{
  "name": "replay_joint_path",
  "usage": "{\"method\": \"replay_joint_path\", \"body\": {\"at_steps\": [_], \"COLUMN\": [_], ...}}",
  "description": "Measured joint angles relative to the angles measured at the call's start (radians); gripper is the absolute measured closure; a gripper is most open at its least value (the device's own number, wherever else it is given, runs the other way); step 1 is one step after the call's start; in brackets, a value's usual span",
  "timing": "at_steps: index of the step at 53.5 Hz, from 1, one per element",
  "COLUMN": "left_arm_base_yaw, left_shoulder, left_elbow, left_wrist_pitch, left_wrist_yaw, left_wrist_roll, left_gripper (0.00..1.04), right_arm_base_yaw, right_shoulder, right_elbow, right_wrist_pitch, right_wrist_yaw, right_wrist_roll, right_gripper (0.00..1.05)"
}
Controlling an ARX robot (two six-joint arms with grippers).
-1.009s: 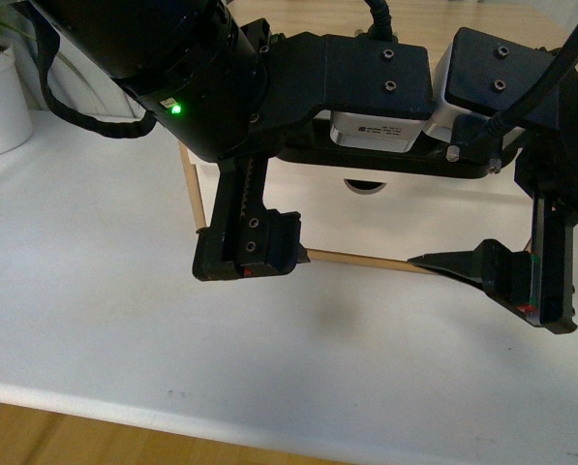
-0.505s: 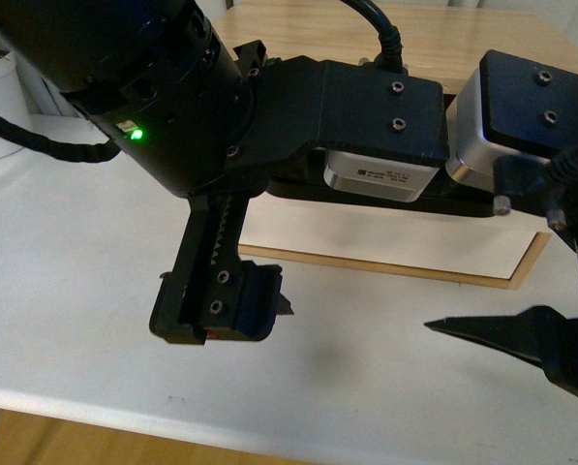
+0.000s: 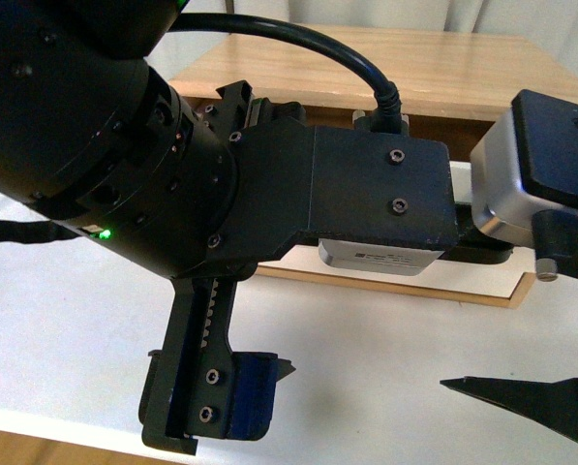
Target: Pull drawer
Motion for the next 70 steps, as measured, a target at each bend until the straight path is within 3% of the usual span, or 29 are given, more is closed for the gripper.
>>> {"method": "replay_joint_path", "body": {"at_steps": [17,37,45,55,64,70], "left_arm_base_yaw": [-0.011,-0.048,-0.063,-0.103,-0.095,-0.084], "left_shoulder": [-0.150,-0.497,-0.681,-0.951,-1.181,-1.214], "left_elbow": [-0.083,-0.381,-0.523,-0.709,-0.818,-0.851], "left_wrist_pitch": [0.148,0.496,0.587,0.624,0.475,0.434], "left_wrist_yaw": [-0.034,-0.283,-0.411,-0.653,-0.904,-0.935], "left_wrist_roll": [-0.073,-0.249,-0.386,-0.588,-0.850,-0.961], "left_gripper": [0.06,0.06,0.06,0.06,0.06,0.06], "right_arm_base_yaw": [-0.059,-0.146,-0.194,-0.288,-0.423,-0.435], "right_shoulder": [-0.195,-0.576,-0.735,-0.993,-1.250,-1.283], "right_elbow": [-0.082,-0.256,-0.335,-0.438,-0.511,-0.537], "right_wrist_pitch": [0.026,0.203,0.223,0.211,0.092,0.115], "right_wrist_yaw": [-0.017,-0.032,-0.032,-0.032,-0.013,0.059], "right_wrist_roll": [0.104,0.323,0.422,0.560,0.712,0.758], "right_gripper": [0.09,0.09,0.09,0.09,0.09,0.09]}}
